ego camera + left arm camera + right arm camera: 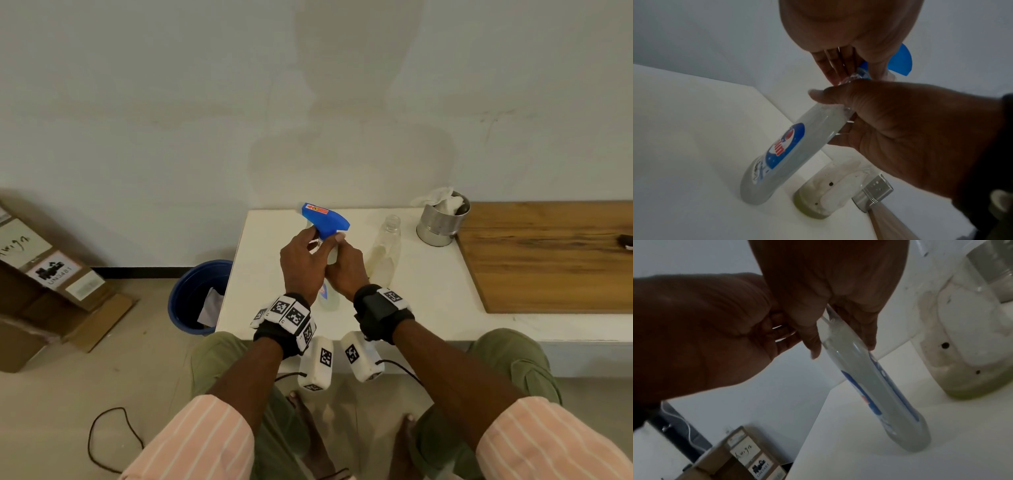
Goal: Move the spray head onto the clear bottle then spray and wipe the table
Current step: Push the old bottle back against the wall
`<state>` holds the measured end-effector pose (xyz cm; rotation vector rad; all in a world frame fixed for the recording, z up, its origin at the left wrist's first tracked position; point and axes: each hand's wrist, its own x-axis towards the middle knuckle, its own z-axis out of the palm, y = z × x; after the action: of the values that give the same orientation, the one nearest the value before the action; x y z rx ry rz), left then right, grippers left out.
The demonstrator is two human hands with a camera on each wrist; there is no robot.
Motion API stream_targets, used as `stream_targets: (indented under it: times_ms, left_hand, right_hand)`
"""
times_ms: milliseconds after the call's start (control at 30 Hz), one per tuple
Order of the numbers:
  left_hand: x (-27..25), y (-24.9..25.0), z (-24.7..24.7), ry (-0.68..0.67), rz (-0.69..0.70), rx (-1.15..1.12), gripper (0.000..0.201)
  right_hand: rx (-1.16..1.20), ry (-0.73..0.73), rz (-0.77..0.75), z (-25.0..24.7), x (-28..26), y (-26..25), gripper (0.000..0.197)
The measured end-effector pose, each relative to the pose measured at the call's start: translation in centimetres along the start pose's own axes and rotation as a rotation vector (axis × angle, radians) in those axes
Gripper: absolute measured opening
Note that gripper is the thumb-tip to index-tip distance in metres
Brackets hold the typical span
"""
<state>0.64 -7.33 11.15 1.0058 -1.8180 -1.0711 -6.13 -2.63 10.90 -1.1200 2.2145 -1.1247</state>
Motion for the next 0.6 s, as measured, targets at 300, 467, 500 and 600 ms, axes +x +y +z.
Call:
stream_targets:
  times_ms: [300,467,500,600]
  left_hand:
    - [-1.6,-1.7,0.0,-0.008,-0.083,0.013,0.057]
    - [-1.7,-0.8,0.2,-0.004,-0.103,0.080,0.061]
    - [-1.6,-0.8,0.1,-0.009,-0.108,0.085,0.061]
    - [-1.6,-1.2,-0.2,-0.027,-0.112,0.103,0.060]
  right_hand:
    - [-0.416,0.501,-0.213,-3.0,-3.7,1.6,0.047]
    - [-0.497,0.570,-0.020,-5.3,-1.1,1.5,0.062]
    - [-0.494,0.534,0.016,-5.6,-0.4,1.6,0.064]
    - [-0.424,0.417,0.066,-5.8,0.6,1.8,0.055]
